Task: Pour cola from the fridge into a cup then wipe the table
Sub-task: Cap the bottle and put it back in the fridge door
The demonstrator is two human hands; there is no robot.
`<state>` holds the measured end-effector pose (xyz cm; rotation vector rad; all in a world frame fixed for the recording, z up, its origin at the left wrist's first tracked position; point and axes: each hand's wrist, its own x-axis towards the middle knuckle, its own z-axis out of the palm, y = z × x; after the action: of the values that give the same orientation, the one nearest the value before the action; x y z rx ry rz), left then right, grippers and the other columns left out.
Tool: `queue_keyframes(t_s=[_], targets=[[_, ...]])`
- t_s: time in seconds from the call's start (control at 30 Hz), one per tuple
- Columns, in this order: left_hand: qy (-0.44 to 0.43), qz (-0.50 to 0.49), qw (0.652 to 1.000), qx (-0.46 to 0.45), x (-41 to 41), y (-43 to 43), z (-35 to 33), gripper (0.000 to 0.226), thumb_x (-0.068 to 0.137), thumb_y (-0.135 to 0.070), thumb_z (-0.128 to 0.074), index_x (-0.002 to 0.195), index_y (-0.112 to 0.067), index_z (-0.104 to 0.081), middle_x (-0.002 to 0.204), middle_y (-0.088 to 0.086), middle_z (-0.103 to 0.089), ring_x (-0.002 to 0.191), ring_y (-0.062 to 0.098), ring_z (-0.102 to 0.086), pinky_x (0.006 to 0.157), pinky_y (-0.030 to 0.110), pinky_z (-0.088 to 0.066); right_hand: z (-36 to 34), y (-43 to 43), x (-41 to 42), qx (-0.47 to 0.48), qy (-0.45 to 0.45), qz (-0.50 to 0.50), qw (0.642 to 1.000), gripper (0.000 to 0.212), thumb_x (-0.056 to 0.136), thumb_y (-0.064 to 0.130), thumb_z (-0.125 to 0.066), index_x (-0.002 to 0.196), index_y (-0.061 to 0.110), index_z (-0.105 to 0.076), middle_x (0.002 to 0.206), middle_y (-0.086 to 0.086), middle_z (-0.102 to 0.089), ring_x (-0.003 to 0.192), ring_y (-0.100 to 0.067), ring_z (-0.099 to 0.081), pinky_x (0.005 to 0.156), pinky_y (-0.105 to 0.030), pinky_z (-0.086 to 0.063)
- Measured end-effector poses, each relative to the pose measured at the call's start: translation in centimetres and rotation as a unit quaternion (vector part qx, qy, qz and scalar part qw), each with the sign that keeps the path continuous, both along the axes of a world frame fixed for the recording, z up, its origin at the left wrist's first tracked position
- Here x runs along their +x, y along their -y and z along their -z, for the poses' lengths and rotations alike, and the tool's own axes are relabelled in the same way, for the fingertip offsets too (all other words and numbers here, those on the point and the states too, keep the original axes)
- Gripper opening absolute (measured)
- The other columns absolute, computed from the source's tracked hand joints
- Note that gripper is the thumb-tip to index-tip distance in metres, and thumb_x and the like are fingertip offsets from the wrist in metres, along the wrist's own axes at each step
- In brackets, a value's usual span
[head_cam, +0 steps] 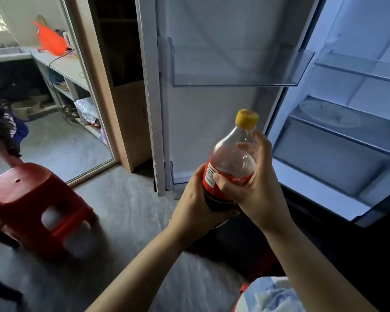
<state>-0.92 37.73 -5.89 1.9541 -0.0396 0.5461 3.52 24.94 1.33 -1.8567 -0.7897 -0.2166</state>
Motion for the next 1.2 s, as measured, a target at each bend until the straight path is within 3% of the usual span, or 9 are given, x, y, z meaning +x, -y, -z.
queue_keyframes(t_s=[0.17, 0.27, 0.33, 0.4, 0.47, 0.57, 0.73, 0.93, 1.2], targets=[[-0.028, -0.006, 0.987, 0.160, 3.0, -1.6, 2.5, 0.113, 0.059, -0.057, -0.079, 0.147, -0.020, -0.019, 0.145, 0.002, -0.037, 0.131, 0.016, -0.040, 0.106, 0.034, -0.039, 1.3, 0.4, 3.5, -0.006, 0.019, -0.011, 1.000, 0.087, 0.072, 0.022, -0.078, 0.140, 0.027, -0.024, 0.129, 0.013, -0.047, 0.114, 0.011, -0.049, 0.087, -0.003, -0.039], [-0.070, -0.004, 0.955, 0.288, 4.7, -3.5, 4.7, 0.108, 0.066, -0.065, -0.065, 0.149, -0.018, -0.015, 0.152, 0.006, -0.028, 0.137, 0.024, -0.030, 0.112, 0.034, -0.021, 2.2, 0.4, 6.0, -0.010, 0.024, -0.006, 1.000, 0.087, 0.071, 0.026, -0.078, 0.141, 0.024, -0.026, 0.129, 0.011, -0.047, 0.116, 0.004, -0.051, 0.090, -0.007, -0.041], [-0.100, -0.013, 0.927, 0.360, 5.9, -4.7, 7.1, 0.098, 0.072, -0.065, -0.054, 0.148, -0.018, -0.012, 0.154, 0.010, -0.025, 0.141, 0.030, -0.024, 0.116, 0.043, -0.016, 2.8, 0.2, 7.7, -0.024, 0.030, 0.009, 0.999, 0.090, 0.070, 0.030, -0.078, 0.142, 0.021, -0.025, 0.133, 0.003, -0.047, 0.118, -0.003, -0.052, 0.094, -0.014, -0.043], [-0.122, -0.018, 0.910, 0.397, 7.0, -5.8, 9.4, 0.091, 0.077, -0.059, -0.053, 0.147, -0.018, -0.012, 0.153, 0.014, -0.026, 0.142, 0.035, -0.022, 0.111, 0.056, -0.024, 3.4, -0.2, 9.2, -0.033, 0.029, 0.026, 0.999, 0.091, 0.070, 0.027, -0.080, 0.141, 0.019, -0.025, 0.132, 0.001, -0.048, 0.116, -0.002, -0.053, 0.094, -0.015, -0.045], [-0.131, -0.019, 0.899, 0.416, 7.8, -6.4, 11.2, 0.085, 0.080, -0.056, -0.050, 0.147, -0.014, -0.017, 0.151, 0.015, -0.031, 0.140, 0.036, -0.024, 0.109, 0.058, -0.028, 3.8, -0.7, 10.6, -0.033, 0.023, 0.046, 0.998, 0.092, 0.069, 0.026, -0.081, 0.141, 0.019, -0.025, 0.132, 0.000, -0.048, 0.115, 0.001, -0.053, 0.093, -0.015, -0.046], [-0.132, -0.019, 0.891, 0.435, 8.6, -6.7, 12.2, 0.081, 0.081, -0.056, -0.040, 0.146, -0.012, -0.023, 0.149, 0.013, -0.036, 0.139, 0.033, -0.029, 0.110, 0.049, -0.019, 4.3, -1.4, 12.3, -0.021, 0.015, 0.076, 0.997, 0.091, 0.068, 0.028, -0.081, 0.140, 0.025, -0.025, 0.134, -0.002, -0.047, 0.119, -0.010, -0.052, 0.096, -0.029, -0.048], [-0.124, -0.013, 0.901, 0.416, 8.6, -7.0, 12.9, 0.083, 0.076, -0.053, -0.050, 0.146, -0.014, -0.028, 0.150, 0.010, -0.036, 0.138, 0.027, -0.029, 0.113, 0.043, -0.015, 5.2, -2.3, 14.8, 0.003, 0.022, 0.109, 0.994, 0.091, 0.069, 0.024, -0.082, 0.138, 0.034, -0.023, 0.137, -0.004, -0.045, 0.123, -0.018, -0.050, 0.096, -0.043, -0.049], [-0.153, -0.007, 0.888, 0.433, 8.9, -7.1, 13.3, 0.093, 0.068, -0.049, -0.067, 0.146, -0.014, -0.029, 0.148, 0.008, -0.039, 0.136, 0.026, -0.031, 0.116, 0.038, -0.005, 6.5, -3.3, 18.6, 0.002, 0.008, 0.146, 0.989, 0.091, 0.069, 0.034, -0.080, 0.139, 0.026, -0.023, 0.139, -0.002, -0.042, 0.124, -0.018, -0.048, 0.098, -0.047, -0.047], [-0.144, -0.009, 0.885, 0.444, 9.1, -7.5, 13.8, 0.095, 0.066, -0.048, -0.070, 0.145, -0.014, -0.030, 0.145, 0.005, -0.041, 0.135, 0.023, -0.033, 0.112, 0.039, -0.017, 9.7, -3.6, 22.4, -0.023, -0.009, 0.164, 0.986, 0.083, 0.069, 0.032, -0.082, 0.132, 0.030, -0.028, 0.133, 0.000, -0.045, 0.118, -0.018, -0.052, 0.094, -0.046, -0.050]])
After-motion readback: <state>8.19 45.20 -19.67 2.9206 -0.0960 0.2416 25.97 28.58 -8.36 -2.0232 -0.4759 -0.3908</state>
